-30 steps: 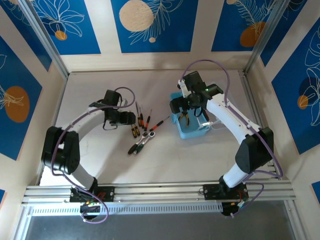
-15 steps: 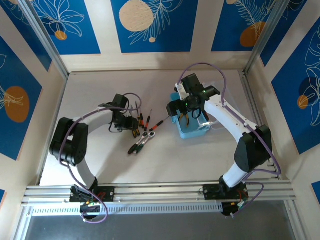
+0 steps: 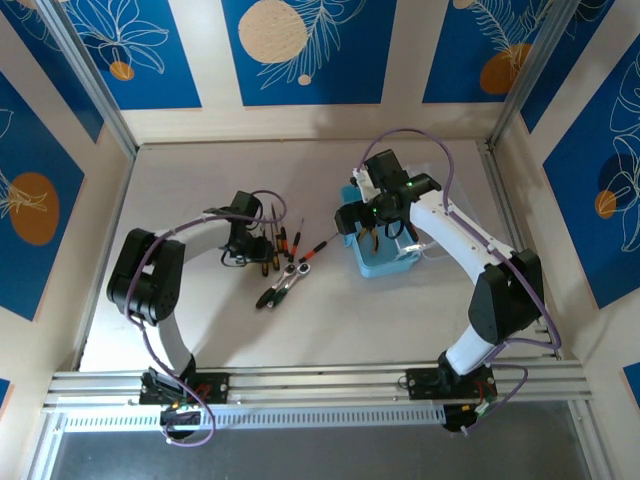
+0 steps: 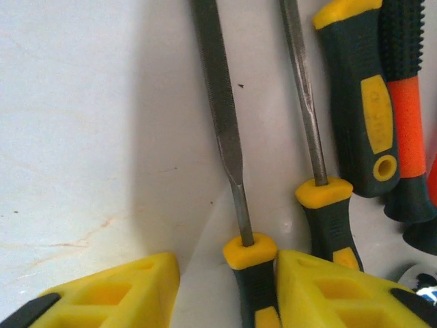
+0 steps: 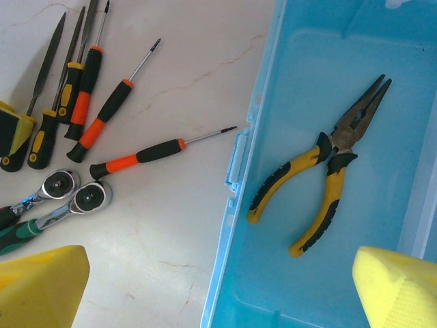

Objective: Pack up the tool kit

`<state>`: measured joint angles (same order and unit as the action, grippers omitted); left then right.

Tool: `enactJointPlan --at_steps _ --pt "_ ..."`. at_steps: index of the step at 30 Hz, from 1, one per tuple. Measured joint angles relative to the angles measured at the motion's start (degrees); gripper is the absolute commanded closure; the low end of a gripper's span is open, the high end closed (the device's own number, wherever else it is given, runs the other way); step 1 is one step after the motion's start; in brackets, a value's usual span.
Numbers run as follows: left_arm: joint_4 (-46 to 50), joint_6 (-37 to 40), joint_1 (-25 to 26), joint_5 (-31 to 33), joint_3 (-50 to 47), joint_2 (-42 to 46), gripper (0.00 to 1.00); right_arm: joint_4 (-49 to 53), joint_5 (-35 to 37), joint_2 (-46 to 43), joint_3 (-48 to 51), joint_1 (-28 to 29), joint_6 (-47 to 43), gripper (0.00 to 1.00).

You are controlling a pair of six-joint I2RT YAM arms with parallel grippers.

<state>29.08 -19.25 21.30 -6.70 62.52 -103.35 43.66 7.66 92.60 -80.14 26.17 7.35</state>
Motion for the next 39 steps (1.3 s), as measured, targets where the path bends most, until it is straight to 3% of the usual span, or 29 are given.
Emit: enactJointPlan --at_steps 9,18,27,34,39 --pt "1.09 0.24 0.00 1.73 0.87 -1.05 0.72 -0.02 -0.28 0.00 0.04 -0.37 0.22 0.01" --pt "2.62 0.68 0.00 2.34 1.77 -0.96 1.00 -0.52 -1.79 0.00 0.46 -0.94 0.66 0.01" --pt "5.07 2.03 0.00 2.05 2.23 1.07 1.00 -0.42 -2.36 -0.11 0.46 -2.49 1.79 0.01" --pt "4.48 2.47 0.44 -9.29 9.29 9.29 1.00 -5.35 -12.83 -4.02 3.93 -4.28 4.70 0.00" --pt "-3.85 -0.70 3.89 -22.12 14.12 10.43 1.00 -13.86 -22.80 -6.58 5.29 -5.29 10.67 0.11"
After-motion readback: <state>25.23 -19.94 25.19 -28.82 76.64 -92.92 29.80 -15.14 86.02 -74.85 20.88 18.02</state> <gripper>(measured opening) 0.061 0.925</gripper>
